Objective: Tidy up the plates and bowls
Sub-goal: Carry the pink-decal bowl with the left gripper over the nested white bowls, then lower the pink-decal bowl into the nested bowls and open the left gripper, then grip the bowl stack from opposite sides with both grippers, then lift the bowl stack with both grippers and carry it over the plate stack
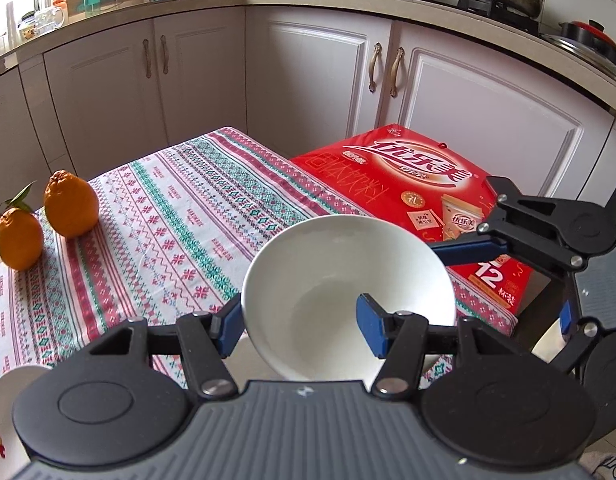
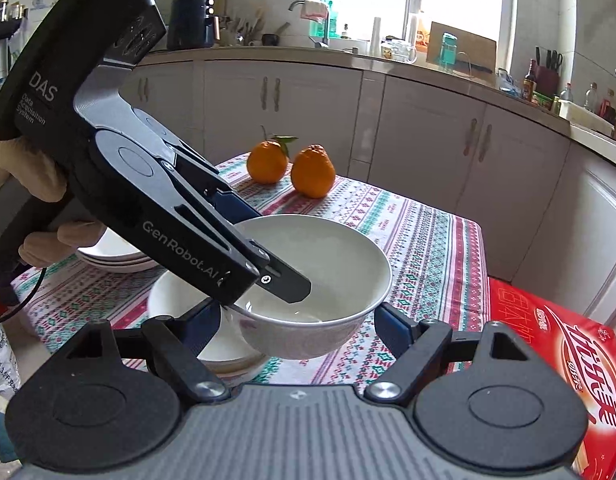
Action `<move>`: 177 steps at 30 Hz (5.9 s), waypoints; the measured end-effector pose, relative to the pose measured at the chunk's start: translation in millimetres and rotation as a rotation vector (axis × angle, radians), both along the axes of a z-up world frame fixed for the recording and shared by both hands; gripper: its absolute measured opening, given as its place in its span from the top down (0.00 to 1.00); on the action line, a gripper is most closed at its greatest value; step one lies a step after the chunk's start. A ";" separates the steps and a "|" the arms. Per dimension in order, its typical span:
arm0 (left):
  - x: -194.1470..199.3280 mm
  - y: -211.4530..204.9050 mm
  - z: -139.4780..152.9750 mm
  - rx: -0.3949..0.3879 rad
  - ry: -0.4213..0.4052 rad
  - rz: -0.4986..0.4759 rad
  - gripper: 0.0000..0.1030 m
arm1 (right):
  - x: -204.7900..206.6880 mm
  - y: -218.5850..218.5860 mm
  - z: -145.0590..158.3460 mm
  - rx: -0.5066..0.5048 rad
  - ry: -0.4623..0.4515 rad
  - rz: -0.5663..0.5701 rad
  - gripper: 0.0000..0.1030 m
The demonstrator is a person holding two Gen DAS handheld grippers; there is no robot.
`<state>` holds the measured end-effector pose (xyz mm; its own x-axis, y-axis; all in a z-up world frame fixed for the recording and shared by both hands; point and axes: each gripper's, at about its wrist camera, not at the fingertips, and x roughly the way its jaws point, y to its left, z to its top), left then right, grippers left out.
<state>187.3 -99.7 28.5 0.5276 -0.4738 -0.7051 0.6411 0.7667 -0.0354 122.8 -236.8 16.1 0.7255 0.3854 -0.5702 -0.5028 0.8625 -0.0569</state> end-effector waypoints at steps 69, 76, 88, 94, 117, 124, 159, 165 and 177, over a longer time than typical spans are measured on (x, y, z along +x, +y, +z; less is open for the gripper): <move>-17.7 55.6 -6.5 -0.001 -0.021 0.092 0.16 | -0.5 31.5 -23.9 0.047 0.066 0.122 0.00; -41.5 70.1 -6.2 0.022 -0.063 0.055 0.13 | -4.1 23.5 -28.0 0.019 0.074 0.105 0.00; -68.3 78.8 -31.2 0.111 -0.090 -0.009 0.04 | 0.8 24.2 -39.5 -0.028 0.116 0.133 0.00; -64.3 65.2 -59.7 0.160 -0.077 -0.087 0.04 | 12.6 27.3 -52.2 -0.066 0.153 0.175 0.00; -25.7 56.0 -73.4 0.176 0.003 -0.385 0.20 | 64.8 40.3 -64.1 -0.199 0.236 0.536 0.05; -18.8 58.5 -70.8 0.167 0.020 -0.421 0.22 | 70.0 44.9 -62.7 -0.213 0.254 0.594 0.08; -16.5 60.0 -64.1 0.163 0.056 -0.470 0.24 | 66.4 50.2 -47.1 -0.231 0.268 0.632 0.13; -23.9 72.0 -48.3 0.159 0.045 -0.438 0.24 | 64.6 59.8 -31.8 -0.240 0.249 0.659 0.13; -34.4 115.6 -20.8 0.162 -0.016 -0.332 0.24 | 69.3 107.1 -2.7 -0.280 0.169 0.744 0.13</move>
<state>152.9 15.9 7.7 0.3757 -0.5038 -0.7778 0.8552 0.5118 0.0815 192.1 -129.7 13.4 0.2314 0.5594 -0.7959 -0.9600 0.2640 -0.0936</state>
